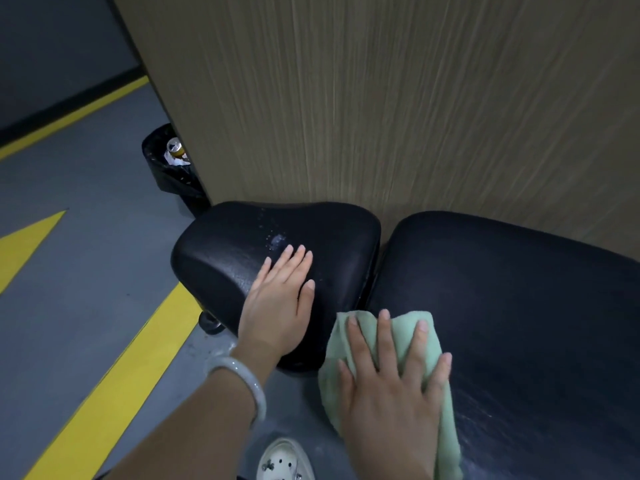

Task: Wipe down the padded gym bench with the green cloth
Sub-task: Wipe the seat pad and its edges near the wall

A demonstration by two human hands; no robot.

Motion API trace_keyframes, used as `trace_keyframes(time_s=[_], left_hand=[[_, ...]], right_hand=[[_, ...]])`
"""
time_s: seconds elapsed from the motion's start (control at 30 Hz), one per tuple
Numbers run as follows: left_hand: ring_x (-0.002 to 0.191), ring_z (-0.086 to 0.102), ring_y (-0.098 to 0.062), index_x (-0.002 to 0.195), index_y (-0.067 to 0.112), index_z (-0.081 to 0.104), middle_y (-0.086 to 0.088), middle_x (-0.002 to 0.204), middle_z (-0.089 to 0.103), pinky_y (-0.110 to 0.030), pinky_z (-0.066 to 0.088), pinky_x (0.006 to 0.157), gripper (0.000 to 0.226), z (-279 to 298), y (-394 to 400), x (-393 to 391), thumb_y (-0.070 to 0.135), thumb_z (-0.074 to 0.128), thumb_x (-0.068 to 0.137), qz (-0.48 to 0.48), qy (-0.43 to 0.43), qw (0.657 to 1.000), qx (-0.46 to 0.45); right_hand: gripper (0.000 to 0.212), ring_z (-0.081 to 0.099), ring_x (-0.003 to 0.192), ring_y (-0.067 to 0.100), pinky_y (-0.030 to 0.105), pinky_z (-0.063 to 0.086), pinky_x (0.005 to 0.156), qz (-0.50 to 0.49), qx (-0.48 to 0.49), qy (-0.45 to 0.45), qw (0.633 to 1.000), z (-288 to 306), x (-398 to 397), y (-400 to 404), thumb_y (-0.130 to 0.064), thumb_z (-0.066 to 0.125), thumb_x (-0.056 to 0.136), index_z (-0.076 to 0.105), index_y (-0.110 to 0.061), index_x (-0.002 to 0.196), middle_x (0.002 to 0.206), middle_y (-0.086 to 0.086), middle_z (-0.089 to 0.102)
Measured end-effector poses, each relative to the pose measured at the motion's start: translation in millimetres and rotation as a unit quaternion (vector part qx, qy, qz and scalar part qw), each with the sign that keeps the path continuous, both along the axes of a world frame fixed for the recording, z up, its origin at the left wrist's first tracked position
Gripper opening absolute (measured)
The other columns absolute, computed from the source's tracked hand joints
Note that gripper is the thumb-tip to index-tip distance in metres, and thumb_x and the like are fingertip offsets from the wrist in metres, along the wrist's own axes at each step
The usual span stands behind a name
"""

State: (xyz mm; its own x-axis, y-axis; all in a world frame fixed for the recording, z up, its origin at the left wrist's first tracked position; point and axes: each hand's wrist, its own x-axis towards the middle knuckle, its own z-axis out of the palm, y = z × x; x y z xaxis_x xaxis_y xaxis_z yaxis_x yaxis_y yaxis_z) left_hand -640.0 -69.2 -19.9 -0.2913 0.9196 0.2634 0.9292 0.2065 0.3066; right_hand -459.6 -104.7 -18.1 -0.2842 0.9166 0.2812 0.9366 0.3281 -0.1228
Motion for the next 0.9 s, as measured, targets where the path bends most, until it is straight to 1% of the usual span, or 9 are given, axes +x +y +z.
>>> trace_keyframes(time_s=[0.07, 0.2, 0.27, 0.33, 0.47, 0.53, 0.73, 0.83, 0.9], left_hand=[[0.142, 0.007, 0.003, 0.148, 0.021, 0.033, 0.010, 0.154, 0.028, -0.023, -0.003, 0.117, 0.064, 1, -1, 0, 0.045, 0.008, 0.094, 0.001, -0.001, 1.000, -0.005], [0.142, 0.008, 0.002, 0.148, 0.021, 0.032, 0.010, 0.154, 0.028, -0.023, -0.002, 0.117, 0.065, 2, -1, 1, 0.045, 0.007, 0.093, 0.001, 0.004, 1.000, -0.011], [0.143, 0.011, 0.001, 0.148, 0.022, 0.032, 0.011, 0.154, 0.029, -0.024, -0.001, 0.118, 0.064, 3, 0, 2, 0.044, 0.008, 0.094, 0.006, 0.009, 1.000, -0.011], [0.143, 0.012, 0.000, 0.148, 0.022, 0.033, 0.011, 0.154, 0.029, -0.025, 0.000, 0.118, 0.064, 3, 0, 3, 0.044, 0.008, 0.094, 0.006, 0.012, 1.000, -0.012], [0.143, 0.010, 0.001, 0.149, 0.023, 0.031, 0.012, 0.154, 0.026, -0.026, 0.001, 0.118, 0.064, 2, 0, 1, 0.043, 0.007, 0.094, 0.001, 0.014, 1.000, -0.015], [0.143, 0.010, 0.001, 0.149, 0.023, 0.032, 0.012, 0.154, 0.027, -0.026, 0.001, 0.118, 0.063, 1, 1, 1, 0.042, 0.008, 0.094, -0.001, 0.015, 1.000, -0.014], [0.143, 0.018, -0.004, 0.146, 0.017, 0.036, 0.007, 0.152, 0.033, -0.027, 0.005, 0.117, 0.060, 0, 0, 2, 0.039, 0.014, 0.095, -0.001, 0.030, 0.999, -0.011], [0.138, 0.035, -0.016, 0.140, 0.009, 0.046, -0.002, 0.146, 0.045, -0.030, 0.014, 0.114, 0.056, 2, -3, 16, 0.033, 0.023, 0.096, 0.016, 0.043, 0.999, -0.018], [0.136, 0.039, -0.021, 0.138, 0.005, 0.049, -0.006, 0.143, 0.048, -0.034, 0.017, 0.111, 0.054, 2, -6, 30, 0.030, 0.027, 0.095, 0.024, 0.042, 0.999, -0.022]], right_hand=[[0.054, 0.037, 0.132, 0.048, 0.069, 0.021, 0.104, -0.025, 0.027, 0.015, 0.999, -3, 20, -6, -0.047, 0.018, 0.099, 0.058, -0.030, 0.131, 0.140, 0.009, 0.052], [0.050, 0.038, 0.132, 0.048, 0.068, 0.019, 0.104, -0.080, 0.058, -0.001, 0.995, -5, 41, -14, -0.044, 0.033, 0.092, 0.054, -0.029, 0.135, 0.141, 0.009, 0.051], [0.050, 0.035, 0.132, 0.050, 0.070, 0.018, 0.104, -0.104, 0.036, 0.003, 0.994, -3, 31, -14, -0.042, 0.033, 0.093, 0.056, -0.027, 0.134, 0.142, 0.012, 0.050], [0.049, 0.031, 0.134, 0.052, 0.072, 0.015, 0.104, -0.117, -0.011, 0.011, 0.993, 2, 12, -10, -0.041, 0.033, 0.093, 0.056, -0.025, 0.134, 0.143, 0.015, 0.047], [0.054, 0.019, 0.137, 0.055, 0.074, 0.006, 0.105, -0.086, -0.082, 0.014, 0.993, 6, -20, 7, -0.041, 0.032, 0.089, 0.055, -0.024, 0.135, 0.146, 0.018, 0.042], [0.056, 0.019, 0.136, 0.056, 0.074, 0.007, 0.105, -0.073, -0.093, 0.008, 0.993, 10, -25, 13, -0.041, 0.032, 0.088, 0.054, -0.024, 0.136, 0.146, 0.018, 0.042], [0.053, 0.036, 0.132, 0.050, 0.070, 0.021, 0.104, 0.000, -0.058, -0.026, 0.998, 1, 2, -6, -0.044, 0.036, 0.086, 0.056, -0.032, 0.133, 0.141, 0.010, 0.051], [0.049, 0.039, 0.131, 0.045, 0.068, 0.023, 0.103, 0.021, -0.071, -0.010, 0.997, 5, 14, 0, -0.047, 0.020, 0.096, 0.048, -0.036, 0.135, 0.140, 0.005, 0.052], [0.049, 0.040, 0.131, 0.045, 0.067, 0.021, 0.104, 0.033, -0.066, -0.006, 0.997, 7, 21, 18, -0.045, 0.019, 0.096, 0.050, -0.035, 0.133, 0.140, 0.005, 0.053]])
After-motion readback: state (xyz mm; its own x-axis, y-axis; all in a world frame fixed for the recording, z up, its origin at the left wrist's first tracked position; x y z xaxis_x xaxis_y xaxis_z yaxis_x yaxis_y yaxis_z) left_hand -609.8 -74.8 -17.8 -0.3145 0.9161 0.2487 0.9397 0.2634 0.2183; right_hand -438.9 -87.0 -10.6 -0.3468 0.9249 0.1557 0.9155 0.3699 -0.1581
